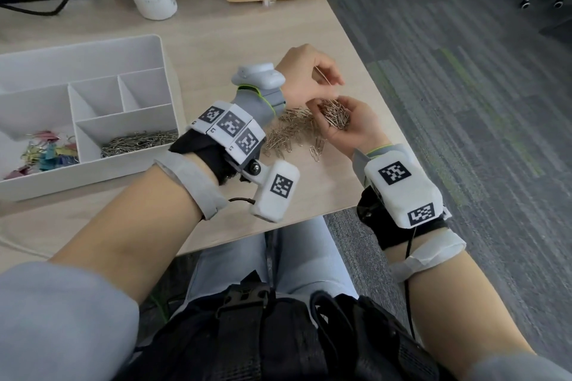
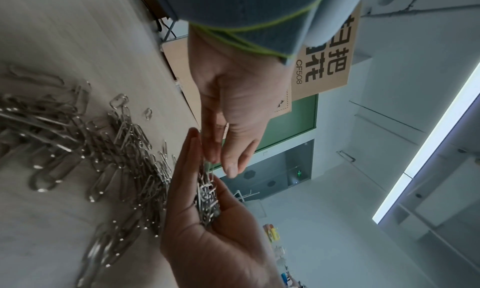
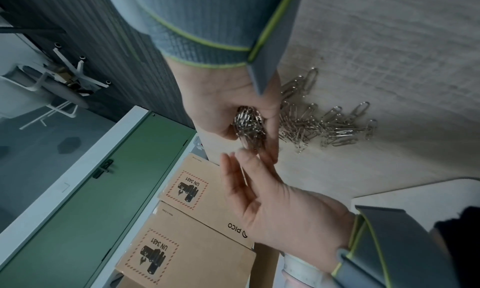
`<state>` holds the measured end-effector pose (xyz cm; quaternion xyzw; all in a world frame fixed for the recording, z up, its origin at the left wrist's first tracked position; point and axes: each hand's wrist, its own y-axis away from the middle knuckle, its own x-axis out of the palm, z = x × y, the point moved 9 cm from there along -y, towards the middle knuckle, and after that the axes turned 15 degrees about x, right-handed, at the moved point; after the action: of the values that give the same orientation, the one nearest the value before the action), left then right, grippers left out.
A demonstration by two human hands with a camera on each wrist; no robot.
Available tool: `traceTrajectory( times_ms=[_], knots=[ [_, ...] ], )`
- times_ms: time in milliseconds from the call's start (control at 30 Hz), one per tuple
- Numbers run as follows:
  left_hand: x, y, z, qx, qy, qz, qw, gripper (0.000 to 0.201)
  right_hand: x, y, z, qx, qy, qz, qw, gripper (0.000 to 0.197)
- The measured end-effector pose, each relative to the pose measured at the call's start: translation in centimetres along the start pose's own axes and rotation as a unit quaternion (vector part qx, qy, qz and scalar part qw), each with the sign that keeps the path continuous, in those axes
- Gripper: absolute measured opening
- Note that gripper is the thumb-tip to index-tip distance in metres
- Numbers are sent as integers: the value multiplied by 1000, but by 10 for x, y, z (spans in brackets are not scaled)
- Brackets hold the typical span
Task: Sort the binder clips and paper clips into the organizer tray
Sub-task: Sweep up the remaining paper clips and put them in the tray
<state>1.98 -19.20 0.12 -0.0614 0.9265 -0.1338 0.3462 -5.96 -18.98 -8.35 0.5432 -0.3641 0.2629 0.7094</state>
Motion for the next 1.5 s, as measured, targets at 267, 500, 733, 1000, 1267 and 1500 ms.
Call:
traceTrajectory(
  times_ms=[267, 500, 733, 1000, 1267, 1500],
  knots=[
    [8, -14, 32, -61, -111, 0, 992, 25, -21, 15, 30, -33, -2, -28, 999, 32],
    [37, -4, 36, -38, -140, 98, 985, 24, -26, 21, 36, -63, 10, -48, 997, 23],
    [26, 22, 37, -50, -156, 129, 978, 13, -27, 23, 27, -69, 36, -55, 995, 22],
    [45, 41, 21, -36, -246, 176, 952, 67, -26, 28, 19, -71, 65, -53, 994, 23],
    [30, 56, 23, -51, -202, 165, 964, 30, -24, 31, 12, -73, 50, -41, 995, 30],
    [13, 77, 33, -90, -219, 167, 957, 74, -19, 26, 3, -63, 41, -37, 997, 33]
  ],
)
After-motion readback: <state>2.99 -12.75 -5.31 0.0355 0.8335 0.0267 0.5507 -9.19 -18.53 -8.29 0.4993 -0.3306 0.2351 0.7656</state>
